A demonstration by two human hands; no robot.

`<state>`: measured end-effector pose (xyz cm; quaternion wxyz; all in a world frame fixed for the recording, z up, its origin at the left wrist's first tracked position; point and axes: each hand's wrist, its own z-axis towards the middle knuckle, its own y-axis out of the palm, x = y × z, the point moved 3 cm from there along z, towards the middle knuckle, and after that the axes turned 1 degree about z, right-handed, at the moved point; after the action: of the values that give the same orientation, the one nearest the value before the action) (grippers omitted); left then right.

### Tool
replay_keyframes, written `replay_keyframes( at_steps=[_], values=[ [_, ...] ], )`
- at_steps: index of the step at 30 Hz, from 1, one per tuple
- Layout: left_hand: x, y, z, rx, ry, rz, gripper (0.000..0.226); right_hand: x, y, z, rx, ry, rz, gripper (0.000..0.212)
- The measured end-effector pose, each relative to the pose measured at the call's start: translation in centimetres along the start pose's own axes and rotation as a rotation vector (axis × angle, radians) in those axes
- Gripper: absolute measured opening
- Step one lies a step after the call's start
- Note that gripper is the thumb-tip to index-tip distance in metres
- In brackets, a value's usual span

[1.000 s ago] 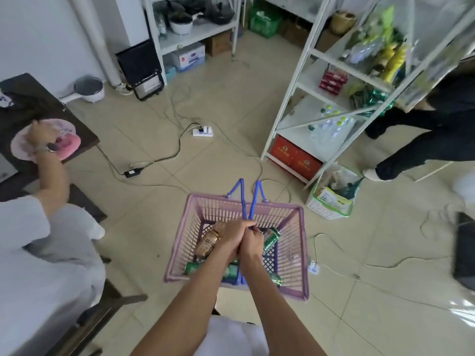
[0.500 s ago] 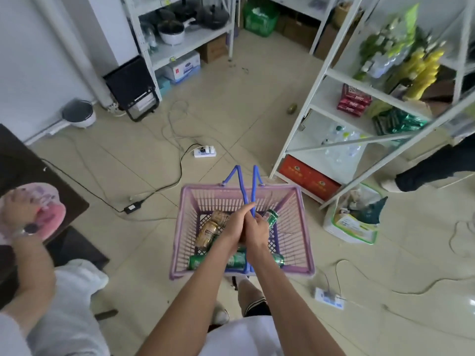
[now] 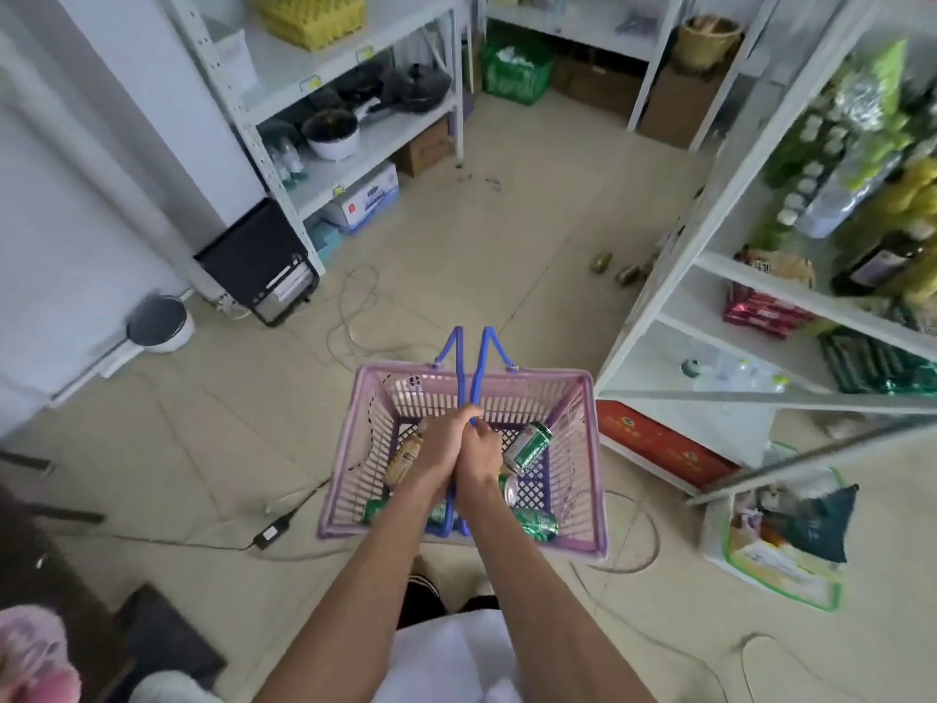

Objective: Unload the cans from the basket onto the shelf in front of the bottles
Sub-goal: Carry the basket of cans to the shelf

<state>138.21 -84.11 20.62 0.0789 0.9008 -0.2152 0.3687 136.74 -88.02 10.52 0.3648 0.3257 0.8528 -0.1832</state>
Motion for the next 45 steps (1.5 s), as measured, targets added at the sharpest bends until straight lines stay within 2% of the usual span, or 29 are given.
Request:
replay_keyframes(
  at_steps=[2, 4, 7, 12, 15, 19, 21, 25, 30, 34, 36, 39, 41, 45],
  values=[
    [3.8, -0.4, 2.5, 0.019, 0.017, -0.059, 0.03, -5.2, 1.2, 0.7, 0.0, -0.041, -0.027, 0.035],
    [7.6, -0.9, 5.9, 0.017, 0.029, -0.061, 0.025, -9.1, 2.7, 3.0, 0.019, -0.047, -0.025, 0.026],
    [12.2, -2.2, 12.2, 0.031, 0.071, -0.023, 0.026, -14.6, 5.5, 7.0, 0.0, -0.053, 0.054, 0.026],
    [21.0, -2.6, 21.0, -0.075, 0.037, -0.012, 0.023, -22.9, 8.8, 14.4, 0.059, -0.069, 0.153, 0.014],
    [26.0, -2.5, 24.6, -0.117, 0.055, 0.033, 0.024, -27.3, 10.4, 18.3, 0.113, -0.053, 0.095, 0.02],
    [32.9, -1.3, 30.0, -0.182, 0.089, 0.07, 0.027, -33.4, 11.1, 23.7, 0.172, -0.04, 0.165, 0.028],
    [35.7, 0.1, 33.2, -0.18, 0.11, 0.095, 0.026, -36.0, 10.7, 26.9, 0.22, -0.033, 0.195, 0.035],
    [40.6, 4.0, 39.9, -0.204, 0.091, 0.159, 0.024, -40.1, 9.8, 34.7, 0.298, -0.008, 0.25, 0.03],
    [47.5, 9.4, 50.5, -0.153, 0.07, 0.271, 0.022, -41.7, 9.9, 52.0, 0.335, 0.079, 0.267, 0.037],
    [51.5, 14.8, 58.1, -0.161, 0.041, 0.458, 0.018, -48.6, 7.2, 55.6, 0.379, 0.162, 0.311, 0.026],
    [53.1, 17.3, 60.5, -0.211, -0.003, 0.517, 0.012, -49.7, 6.0, 58.3, 0.399, 0.229, 0.347, 0.023],
    [56.1, 20.7, 63.5, -0.277, -0.003, 0.583, 0.018, -51.2, 4.6, 63.1, 0.431, 0.25, 0.372, 0.027],
    [58.5, 23.4, 65.5, -0.324, -0.019, 0.598, 0.014, -54.3, 3.1, 65.3, 0.464, 0.255, 0.402, 0.027],
    [61.1, 27.7, 70.1, -0.41, -0.054, 0.682, 0.013, -57.8, 0.9, 69.3, 0.604, 0.264, 0.484, 0.03]
  ],
)
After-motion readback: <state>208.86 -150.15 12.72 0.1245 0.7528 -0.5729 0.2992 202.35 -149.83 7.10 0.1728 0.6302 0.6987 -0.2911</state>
